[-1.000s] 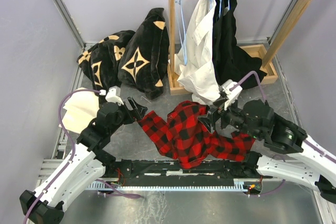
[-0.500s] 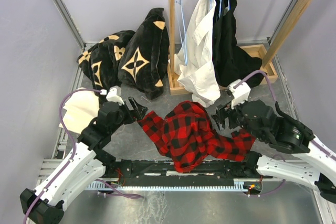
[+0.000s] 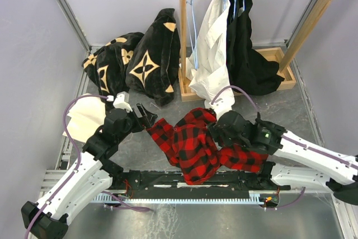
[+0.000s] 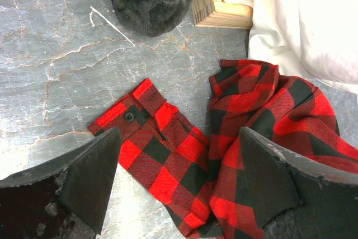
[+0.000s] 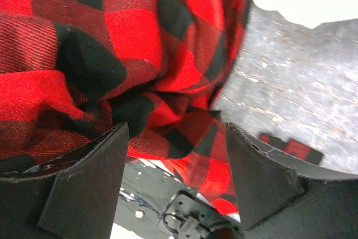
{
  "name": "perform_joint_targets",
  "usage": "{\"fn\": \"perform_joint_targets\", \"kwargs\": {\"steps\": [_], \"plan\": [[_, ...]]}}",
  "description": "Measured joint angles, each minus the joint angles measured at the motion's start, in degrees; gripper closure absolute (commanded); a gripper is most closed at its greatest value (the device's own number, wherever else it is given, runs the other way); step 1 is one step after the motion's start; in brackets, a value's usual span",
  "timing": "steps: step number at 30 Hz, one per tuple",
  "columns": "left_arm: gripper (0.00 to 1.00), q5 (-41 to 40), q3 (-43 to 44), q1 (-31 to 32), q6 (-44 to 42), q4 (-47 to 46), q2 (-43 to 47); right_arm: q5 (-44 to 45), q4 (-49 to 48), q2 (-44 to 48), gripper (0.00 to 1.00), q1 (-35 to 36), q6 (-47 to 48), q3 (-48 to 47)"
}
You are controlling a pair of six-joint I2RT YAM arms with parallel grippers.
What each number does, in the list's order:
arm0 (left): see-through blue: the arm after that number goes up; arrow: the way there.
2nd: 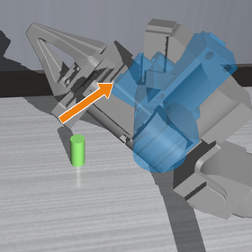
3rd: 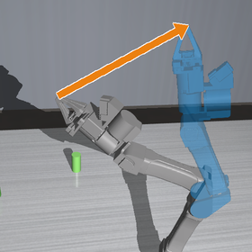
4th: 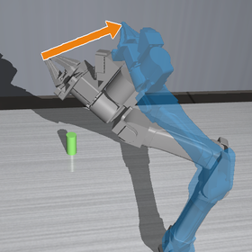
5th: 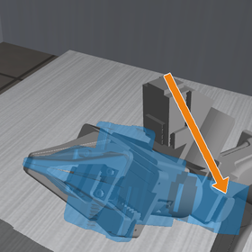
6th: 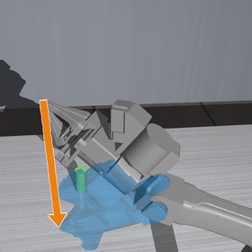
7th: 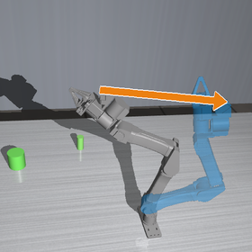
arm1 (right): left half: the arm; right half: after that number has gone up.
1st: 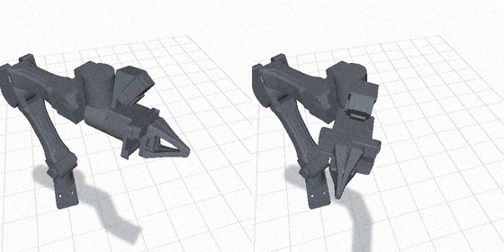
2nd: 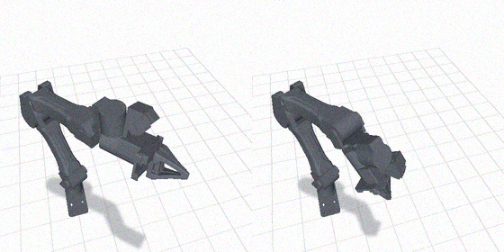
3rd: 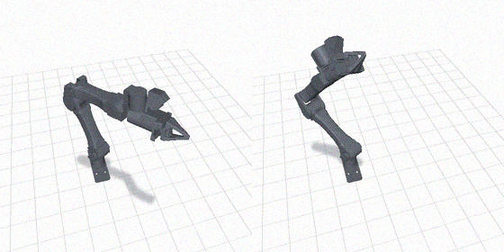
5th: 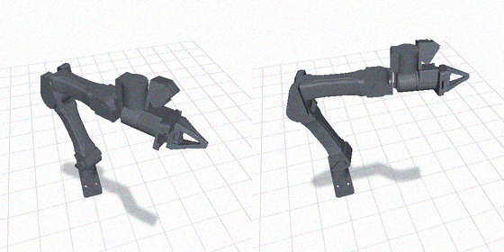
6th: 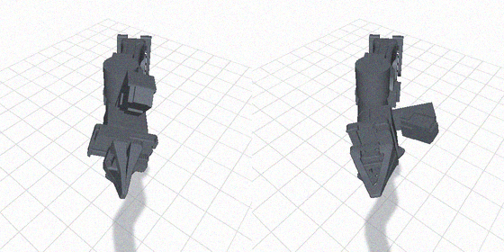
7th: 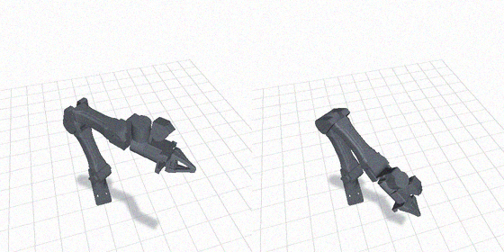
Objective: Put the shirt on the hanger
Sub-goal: Adjust the shirt at the center of the board.
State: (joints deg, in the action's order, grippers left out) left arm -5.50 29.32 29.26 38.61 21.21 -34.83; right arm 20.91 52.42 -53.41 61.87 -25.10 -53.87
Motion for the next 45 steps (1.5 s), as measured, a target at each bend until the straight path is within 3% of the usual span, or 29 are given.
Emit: {"fn": "perform_joint_targets", "kwargs": {"steps": [8, 16, 22, 26, 33, 38, 45], "plan": [[0.09, 0.0, 0.0, 0.0, 0.0, 0.0, 0.1, -8.3, -18.5, -9.3, 0.23, 4.5, -1.2, 2.1], [0.09, -0.3, 1.4, 0.0, 0.0, 2.6, 1.0, -17.7, -39.6, -28.3, 0.19, 7.9, -0.3, -2.3], [0.09, -1.1, 2.9, 0.0, -0.1, 4.0, 2.5, -19.7, -47.1, -24.8, 0.14, 8.3, 2.8, -2.1], [0.09, -1.5, 3.3, 0.0, -0.2, 4.5, 2.2, -14.3, -45.5, -15.4, 0.11, 8.3, 5.5, -1.7], [0.09, -1.4, 3.7, 0.0, -0.3, 4.7, 0.7, -2.0, -30.6, -9.0, 0.04, 7.9, 6.9, -1.6], [0.1, 0.3, 3.7, 0.0, -0.3, 4.1, -1.1, -1.2, -24.0, -7.5, 0.03, 7.2, 5.8, 0.7], [0.1, 3.1, 3.7, 0.0, -0.3, 3.3, -2.6, -3.4, -23.7, -10.8, 0.03, 2.1, 2.5, 4.7]]}}
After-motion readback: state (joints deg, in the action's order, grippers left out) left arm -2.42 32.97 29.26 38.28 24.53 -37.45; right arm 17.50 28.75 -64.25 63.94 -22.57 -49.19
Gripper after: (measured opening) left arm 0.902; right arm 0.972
